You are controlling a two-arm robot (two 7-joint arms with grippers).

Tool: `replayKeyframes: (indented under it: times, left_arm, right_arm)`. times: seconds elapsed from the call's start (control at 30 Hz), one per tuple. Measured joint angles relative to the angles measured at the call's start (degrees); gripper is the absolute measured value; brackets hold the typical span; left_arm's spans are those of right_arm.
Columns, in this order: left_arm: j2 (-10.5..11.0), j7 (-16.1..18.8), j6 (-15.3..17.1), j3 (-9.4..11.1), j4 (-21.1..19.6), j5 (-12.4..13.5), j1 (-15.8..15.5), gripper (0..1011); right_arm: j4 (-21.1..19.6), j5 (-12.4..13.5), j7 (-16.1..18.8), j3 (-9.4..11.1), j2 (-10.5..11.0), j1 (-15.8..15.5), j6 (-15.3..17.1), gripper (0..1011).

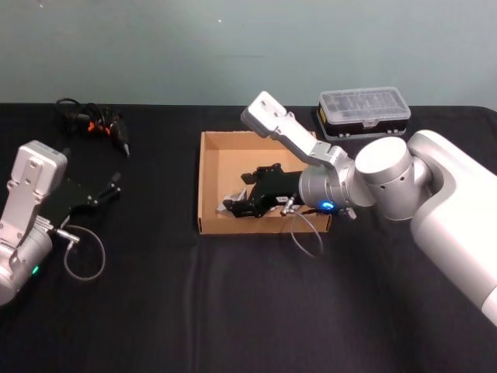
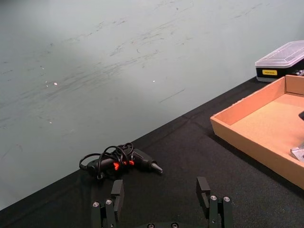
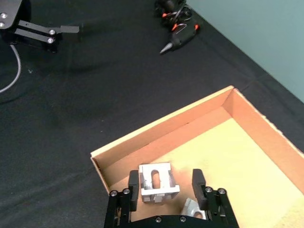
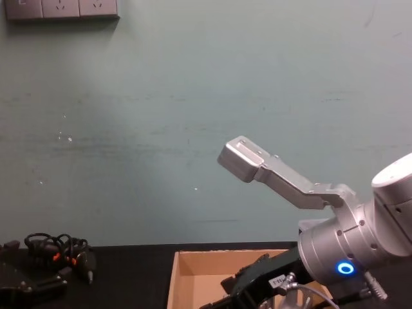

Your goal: Use one hand to pick up the angle iron from the table and place it into the box.

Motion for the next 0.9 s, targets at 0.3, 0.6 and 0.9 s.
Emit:
replayKeyframes:
  times: [0.3,0.6,0.9]
  left_arm:
    - [0.0,0.0,0.0,0.0,0.0,0.0,0.0,1000]
    - [0.0,0.0,0.0,0.0,0.0,0.0,0.0,1000]
    - [0.0,0.0,0.0,0.0,0.0,0.0,0.0,1000]
  right_arm:
    - [-3.7,-0.3,-3.2,2.3,1.1,-2.3,-1.4,938]
    - [-10.4,-0.4,-8.8,6.5,2.9,-7.5,-6.7,1004]
    - [-18.4,-3.7,-17.7,11.0,6.0,-14.7,-12.6,1004]
